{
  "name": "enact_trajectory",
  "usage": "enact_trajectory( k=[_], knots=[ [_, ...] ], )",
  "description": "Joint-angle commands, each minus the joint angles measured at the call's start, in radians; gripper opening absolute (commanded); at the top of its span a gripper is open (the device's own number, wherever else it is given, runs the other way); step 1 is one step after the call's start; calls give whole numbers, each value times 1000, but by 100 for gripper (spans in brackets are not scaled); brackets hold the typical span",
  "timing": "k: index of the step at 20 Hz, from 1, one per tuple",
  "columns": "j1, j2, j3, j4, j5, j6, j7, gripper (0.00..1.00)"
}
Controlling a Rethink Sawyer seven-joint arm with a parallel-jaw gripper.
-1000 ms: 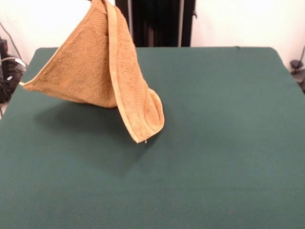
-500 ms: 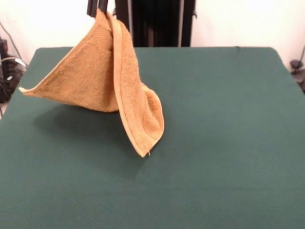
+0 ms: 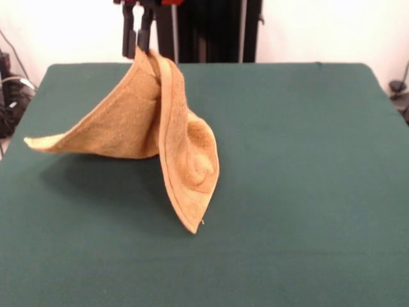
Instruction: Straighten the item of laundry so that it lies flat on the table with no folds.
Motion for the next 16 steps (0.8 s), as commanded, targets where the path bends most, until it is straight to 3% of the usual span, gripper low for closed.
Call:
enact_trajectory(
  k=[1,9,16],
  knots=[
    [-5,114,104,-82,-3,132,-329,0],
    [-11,240,114,-195,-57,116,-360,0],
    [5,290,102,-281,-94,128,-394,0]
  ],
)
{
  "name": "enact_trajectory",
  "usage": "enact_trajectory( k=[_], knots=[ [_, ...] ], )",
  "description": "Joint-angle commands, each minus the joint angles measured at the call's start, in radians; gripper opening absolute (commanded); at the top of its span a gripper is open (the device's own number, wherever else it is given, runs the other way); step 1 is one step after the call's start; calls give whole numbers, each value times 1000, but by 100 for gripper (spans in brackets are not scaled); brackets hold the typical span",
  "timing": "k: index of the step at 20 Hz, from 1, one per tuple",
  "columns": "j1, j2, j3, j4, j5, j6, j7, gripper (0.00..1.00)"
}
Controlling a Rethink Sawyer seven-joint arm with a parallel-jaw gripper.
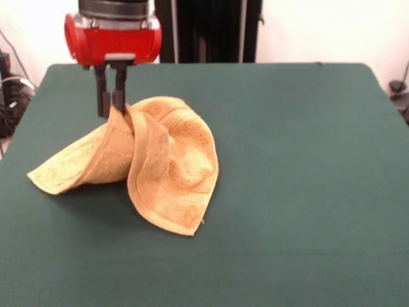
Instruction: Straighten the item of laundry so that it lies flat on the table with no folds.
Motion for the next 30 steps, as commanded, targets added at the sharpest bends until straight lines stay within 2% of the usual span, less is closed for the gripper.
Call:
enact_trajectory(
  k=[1,10,17,22,30],
  knots=[
    [45,92,77,-110,-64,125,-372,0],
    [11,165,95,-200,-80,126,-498,0],
    [-2,239,115,-315,-67,141,-630,0],
    [5,258,111,-360,-61,140,-685,0],
    [-38,305,129,-419,-48,151,-839,0]
  ],
)
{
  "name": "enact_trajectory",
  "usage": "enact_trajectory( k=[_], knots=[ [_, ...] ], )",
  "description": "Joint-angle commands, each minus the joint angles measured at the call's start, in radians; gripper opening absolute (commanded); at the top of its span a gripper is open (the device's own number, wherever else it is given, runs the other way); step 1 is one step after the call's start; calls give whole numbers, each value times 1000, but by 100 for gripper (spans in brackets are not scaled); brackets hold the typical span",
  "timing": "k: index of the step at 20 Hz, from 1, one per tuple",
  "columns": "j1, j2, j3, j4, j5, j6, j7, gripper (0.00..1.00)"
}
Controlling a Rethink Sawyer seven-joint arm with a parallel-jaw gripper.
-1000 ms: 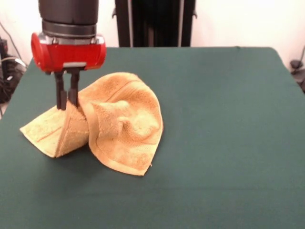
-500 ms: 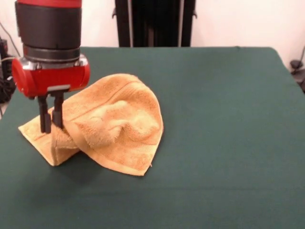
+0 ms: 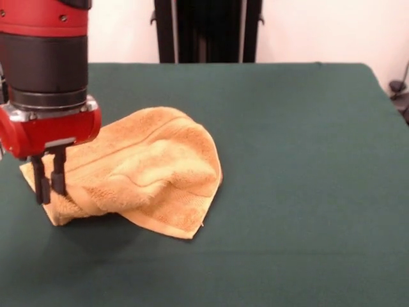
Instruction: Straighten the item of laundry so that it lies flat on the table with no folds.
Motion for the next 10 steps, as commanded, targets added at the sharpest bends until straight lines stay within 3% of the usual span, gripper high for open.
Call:
enact_trajectory(
  k=[1,10],
  knots=[
    [-13,50,89,-92,10,118,-407,0],
    [-26,84,94,-152,15,136,-500,0]
  ],
)
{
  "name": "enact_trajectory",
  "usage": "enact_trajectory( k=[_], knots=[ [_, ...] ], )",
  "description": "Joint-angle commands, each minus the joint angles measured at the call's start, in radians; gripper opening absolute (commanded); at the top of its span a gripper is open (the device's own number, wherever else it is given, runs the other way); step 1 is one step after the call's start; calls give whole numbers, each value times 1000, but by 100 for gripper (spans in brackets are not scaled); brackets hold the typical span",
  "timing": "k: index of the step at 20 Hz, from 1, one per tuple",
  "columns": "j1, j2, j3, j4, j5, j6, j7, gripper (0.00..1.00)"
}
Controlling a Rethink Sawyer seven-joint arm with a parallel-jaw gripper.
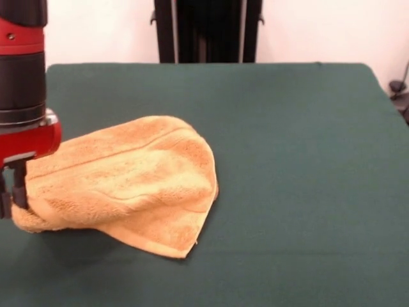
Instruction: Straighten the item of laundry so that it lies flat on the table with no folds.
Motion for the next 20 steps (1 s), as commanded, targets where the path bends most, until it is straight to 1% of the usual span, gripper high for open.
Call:
enact_trajectory(
  k=[1,4,10,14,20],
  knots=[
    [16,29,76,-77,15,117,-357,0],
    [18,42,70,-93,19,113,-364,0],
    [28,38,53,-78,16,90,-331,0],
    [24,43,58,-95,12,97,-362,0],
    [5,33,73,-125,24,142,-453,0]
  ],
)
